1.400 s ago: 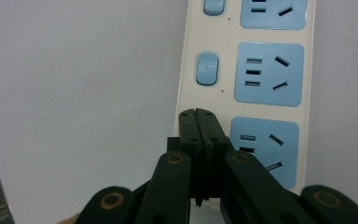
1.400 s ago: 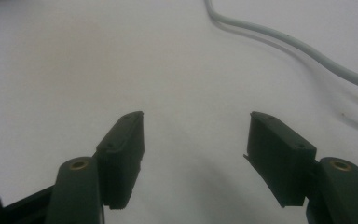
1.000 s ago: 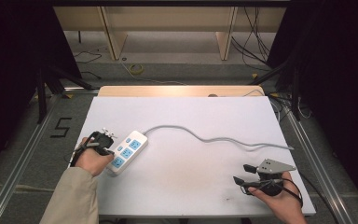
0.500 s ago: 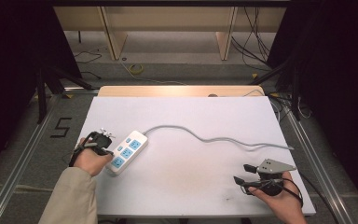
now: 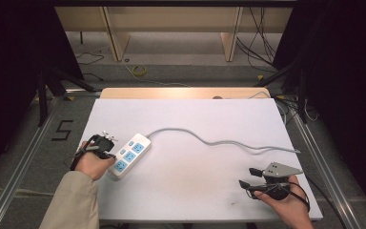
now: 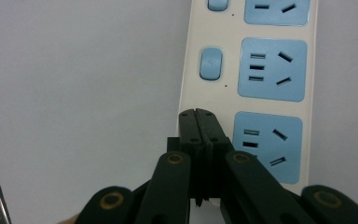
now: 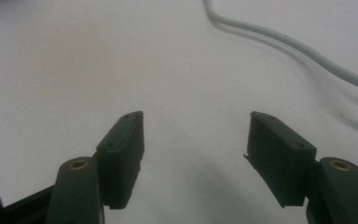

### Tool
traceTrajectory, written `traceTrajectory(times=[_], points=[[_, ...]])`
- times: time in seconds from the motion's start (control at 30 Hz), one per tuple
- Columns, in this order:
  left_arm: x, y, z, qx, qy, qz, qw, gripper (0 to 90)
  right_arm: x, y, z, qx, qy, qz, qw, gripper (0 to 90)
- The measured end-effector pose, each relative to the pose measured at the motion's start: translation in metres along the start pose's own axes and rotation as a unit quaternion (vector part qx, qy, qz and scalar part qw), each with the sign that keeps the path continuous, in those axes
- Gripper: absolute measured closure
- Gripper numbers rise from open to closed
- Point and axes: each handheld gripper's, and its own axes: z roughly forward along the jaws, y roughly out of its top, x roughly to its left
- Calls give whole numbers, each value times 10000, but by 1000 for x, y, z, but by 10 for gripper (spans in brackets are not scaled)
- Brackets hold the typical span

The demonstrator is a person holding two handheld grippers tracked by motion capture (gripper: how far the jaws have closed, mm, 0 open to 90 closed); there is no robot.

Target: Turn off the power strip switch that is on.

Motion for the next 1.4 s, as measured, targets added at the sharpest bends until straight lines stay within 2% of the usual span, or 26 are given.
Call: traceTrajectory(times=[0.07,0.13,0.3,0.4,0.57,0.83,0.97,1.13,1.3,1.4], points=[[0,0,0,1,-7,5,10000,900,0,0,0,-3,-1,0,10000,374],[1,0,-3,-112,12,-25,9999,900,0,0,0,-12,-4,7,10000,374],[4,-1,-3,-126,-96,-100,9998,900,0,0,0,-23,-8,8,10000,375],[6,-2,-4,-172,-69,-76,9998,900,0,0,0,-28,-12,6,10000,374],[5,-2,-8,-478,-45,-184,9987,895,0,0,0,-22,-9,10,10000,375],[4,-3,-14,-671,-53,-162,9976,854,0,0,0,-24,-12,7,10000,375],[1,-3,-18,-894,-71,-161,9958,826,0,0,0,-19,-9,9,10000,374],[-6,-4,-21,-1156,-102,-12,9932,757,-1,0,-1,-27,-14,6,10000,374],[-19,-8,-20,-1407,-372,131,9893,674,-1,0,-1,-16,-9,3,10000,375],[-26,-11,-19,-1620,-519,202,9852,626,0,0,-1,-30,0,-5,10000,374]])
